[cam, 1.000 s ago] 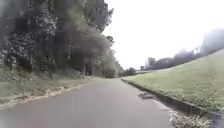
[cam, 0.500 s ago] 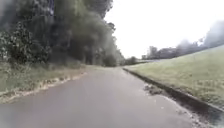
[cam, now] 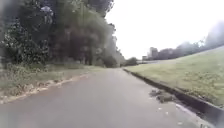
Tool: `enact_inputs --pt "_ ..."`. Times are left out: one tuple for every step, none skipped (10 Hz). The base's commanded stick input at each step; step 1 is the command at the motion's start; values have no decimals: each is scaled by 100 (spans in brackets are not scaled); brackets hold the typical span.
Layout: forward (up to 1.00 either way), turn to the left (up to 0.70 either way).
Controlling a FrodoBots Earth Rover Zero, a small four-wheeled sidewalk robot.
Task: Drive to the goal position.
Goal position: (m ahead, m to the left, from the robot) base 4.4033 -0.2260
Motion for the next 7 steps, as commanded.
enact_inputs --pt "85 -3" --pt "85 -4" --pt "85 -5" --pt "85 -4" --pt "85 -4" --pt "85 -4" --pt "85 -3"
